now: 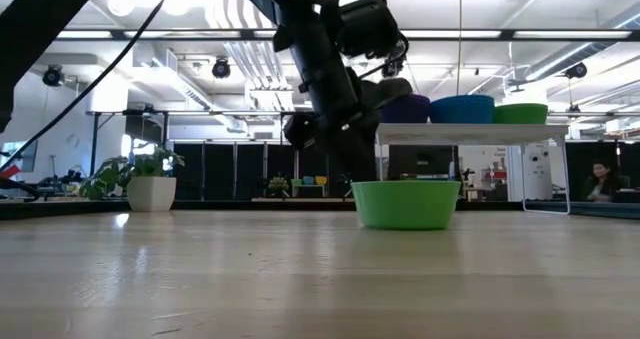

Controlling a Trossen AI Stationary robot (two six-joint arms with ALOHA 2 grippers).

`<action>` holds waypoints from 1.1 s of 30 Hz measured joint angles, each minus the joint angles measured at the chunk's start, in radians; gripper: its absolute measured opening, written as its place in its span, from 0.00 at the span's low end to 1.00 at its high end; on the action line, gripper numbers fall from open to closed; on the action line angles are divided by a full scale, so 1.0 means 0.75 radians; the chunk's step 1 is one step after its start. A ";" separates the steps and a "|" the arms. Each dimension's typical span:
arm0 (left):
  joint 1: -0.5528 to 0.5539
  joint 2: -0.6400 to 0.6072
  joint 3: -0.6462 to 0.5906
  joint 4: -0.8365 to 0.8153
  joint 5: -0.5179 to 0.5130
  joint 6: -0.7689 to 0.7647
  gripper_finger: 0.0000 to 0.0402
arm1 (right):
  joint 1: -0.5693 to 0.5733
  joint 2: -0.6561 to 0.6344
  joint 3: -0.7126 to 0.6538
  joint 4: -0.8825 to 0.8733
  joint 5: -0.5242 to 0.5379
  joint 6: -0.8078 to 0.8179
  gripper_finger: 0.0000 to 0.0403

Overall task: Pick & Place Mini bowls
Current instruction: Stack the green bowl on top of the green bowls on the shelf

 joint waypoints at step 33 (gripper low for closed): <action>-0.266 -0.796 0.001 -0.363 -0.921 0.297 0.18 | 0.080 0.165 -0.779 0.180 -0.214 0.140 0.24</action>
